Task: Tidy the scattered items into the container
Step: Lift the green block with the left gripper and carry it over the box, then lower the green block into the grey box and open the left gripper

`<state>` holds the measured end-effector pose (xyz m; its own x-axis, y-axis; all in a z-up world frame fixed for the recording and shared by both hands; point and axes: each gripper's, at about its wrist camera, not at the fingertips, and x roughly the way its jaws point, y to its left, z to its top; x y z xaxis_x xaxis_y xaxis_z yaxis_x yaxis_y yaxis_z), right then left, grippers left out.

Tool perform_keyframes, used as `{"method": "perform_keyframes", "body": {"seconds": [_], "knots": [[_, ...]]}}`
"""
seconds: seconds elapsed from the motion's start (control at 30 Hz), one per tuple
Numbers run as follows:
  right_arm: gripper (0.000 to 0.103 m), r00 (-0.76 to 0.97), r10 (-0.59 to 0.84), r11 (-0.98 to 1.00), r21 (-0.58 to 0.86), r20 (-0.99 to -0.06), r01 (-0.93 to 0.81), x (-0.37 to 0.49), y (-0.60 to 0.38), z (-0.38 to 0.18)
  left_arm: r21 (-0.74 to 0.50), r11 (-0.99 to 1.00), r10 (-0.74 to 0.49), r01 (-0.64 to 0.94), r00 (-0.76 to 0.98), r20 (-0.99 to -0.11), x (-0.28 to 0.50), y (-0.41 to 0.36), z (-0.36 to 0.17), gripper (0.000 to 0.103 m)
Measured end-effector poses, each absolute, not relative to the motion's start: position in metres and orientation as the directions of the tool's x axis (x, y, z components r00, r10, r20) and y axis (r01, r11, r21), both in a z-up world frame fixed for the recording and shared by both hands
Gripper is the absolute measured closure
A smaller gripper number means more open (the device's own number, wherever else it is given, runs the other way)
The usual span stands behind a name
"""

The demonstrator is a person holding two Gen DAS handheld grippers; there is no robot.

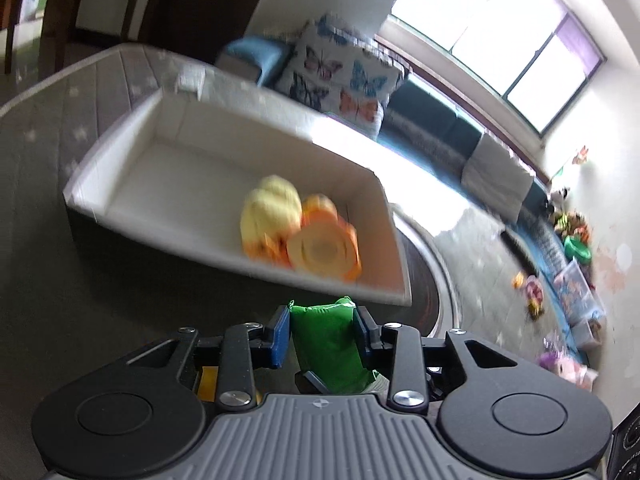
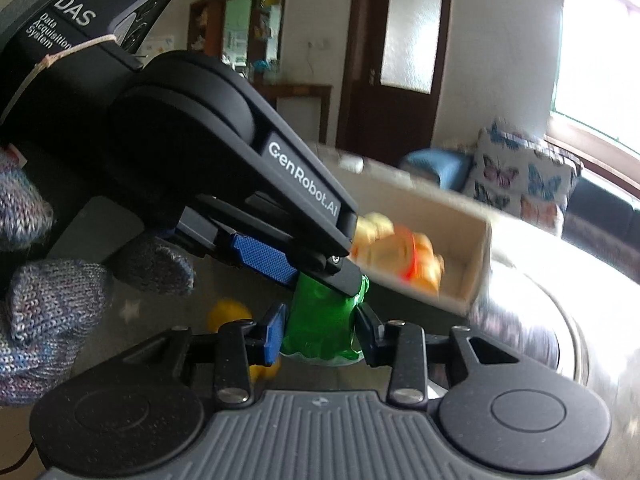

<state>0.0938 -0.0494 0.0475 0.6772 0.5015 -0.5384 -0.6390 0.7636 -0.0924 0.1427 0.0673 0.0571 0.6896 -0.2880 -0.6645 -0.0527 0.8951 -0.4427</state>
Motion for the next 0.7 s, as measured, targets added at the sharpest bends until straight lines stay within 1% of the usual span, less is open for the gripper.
{"method": "perform_keyframes", "body": {"seconds": [0.13, 0.23, 0.43, 0.7], "knots": [[0.066, 0.676, 0.531, 0.741, -0.108, -0.510, -0.663, 0.117, -0.031, 0.060, -0.438, 0.896, -0.257, -0.073, 0.719, -0.646, 0.159, 0.086, 0.072, 0.067], [0.066, 0.665, 0.546, 0.732, -0.096, -0.510, -0.675, 0.138, -0.017, 0.063, -0.439, 0.893, -0.243, -0.093, 0.723, -0.647, 0.176, 0.101, 0.075, 0.067], [0.066, 0.621, 0.560, 0.719, -0.050, -0.549, -0.693, 0.178, 0.006, 0.055, -0.452, 0.879, -0.231, -0.148, 0.699, -0.677, 0.210, 0.127, 0.065, 0.067], [0.066, 0.564, 0.563, 0.706, -0.004, -0.604, -0.708, 0.215, 0.028, 0.038, -0.456, 0.868, -0.225, -0.199, 0.660, -0.716, 0.234, 0.148, 0.043, 0.067]]}}
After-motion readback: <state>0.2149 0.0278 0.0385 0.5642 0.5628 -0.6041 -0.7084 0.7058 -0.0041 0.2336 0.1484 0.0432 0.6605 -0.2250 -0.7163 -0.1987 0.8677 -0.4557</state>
